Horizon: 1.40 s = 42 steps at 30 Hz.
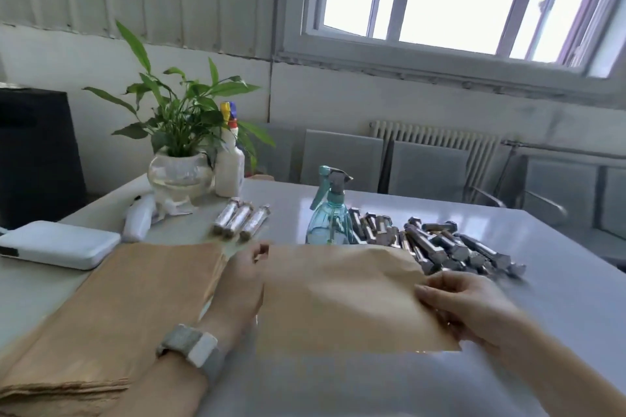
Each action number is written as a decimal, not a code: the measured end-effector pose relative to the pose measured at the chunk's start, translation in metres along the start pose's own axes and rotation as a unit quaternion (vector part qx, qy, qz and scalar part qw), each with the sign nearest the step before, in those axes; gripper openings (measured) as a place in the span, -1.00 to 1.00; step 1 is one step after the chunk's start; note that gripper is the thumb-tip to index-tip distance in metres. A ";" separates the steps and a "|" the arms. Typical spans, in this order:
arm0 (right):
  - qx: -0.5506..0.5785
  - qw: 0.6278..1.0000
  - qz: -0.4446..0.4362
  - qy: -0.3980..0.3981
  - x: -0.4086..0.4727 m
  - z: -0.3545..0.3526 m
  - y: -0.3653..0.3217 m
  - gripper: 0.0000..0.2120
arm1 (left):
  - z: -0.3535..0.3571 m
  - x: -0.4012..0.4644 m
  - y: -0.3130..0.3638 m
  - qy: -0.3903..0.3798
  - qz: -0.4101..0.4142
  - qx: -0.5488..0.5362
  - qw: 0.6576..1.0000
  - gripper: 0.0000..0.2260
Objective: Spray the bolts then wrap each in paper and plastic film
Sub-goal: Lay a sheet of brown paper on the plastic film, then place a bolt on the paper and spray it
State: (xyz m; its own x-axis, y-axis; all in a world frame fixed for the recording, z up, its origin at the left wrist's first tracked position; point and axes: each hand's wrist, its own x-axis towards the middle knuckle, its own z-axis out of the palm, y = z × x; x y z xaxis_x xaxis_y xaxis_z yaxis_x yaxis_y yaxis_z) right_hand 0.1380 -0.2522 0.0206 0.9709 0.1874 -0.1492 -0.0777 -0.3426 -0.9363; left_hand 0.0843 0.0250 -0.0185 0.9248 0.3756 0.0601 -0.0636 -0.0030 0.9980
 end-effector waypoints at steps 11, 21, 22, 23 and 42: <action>-0.330 0.940 -0.067 0.056 0.012 -0.002 0.033 -0.71 | -0.004 -0.006 -0.007 -0.004 0.102 0.367 0.924 -0.64; -0.530 0.838 -0.118 0.063 0.007 0.012 0.040 -0.94 | 0.000 -0.007 -0.010 0.012 0.175 0.467 0.867 -0.72; -0.551 0.824 -0.119 0.057 0.006 0.013 0.036 -0.92 | -0.001 -0.007 -0.011 0.005 0.188 0.459 0.868 -0.73; -0.575 0.807 -0.124 0.057 0.008 0.012 0.031 -0.89 | -0.002 -0.007 -0.011 -0.009 0.199 0.451 0.870 -0.75; -0.674 0.689 -0.234 -0.127 0.189 0.005 -0.068 -0.51 | -0.015 0.003 -0.006 -0.260 0.232 0.500 0.793 -0.51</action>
State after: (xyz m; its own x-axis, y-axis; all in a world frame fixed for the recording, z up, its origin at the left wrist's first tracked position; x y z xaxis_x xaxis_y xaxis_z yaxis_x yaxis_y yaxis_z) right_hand 0.3258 -0.1889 0.0543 0.7335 0.6645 -0.1431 0.6782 -0.7012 0.2200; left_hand 0.0822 0.0398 -0.0249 0.9351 -0.3130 0.1665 -0.3534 -0.8596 0.3690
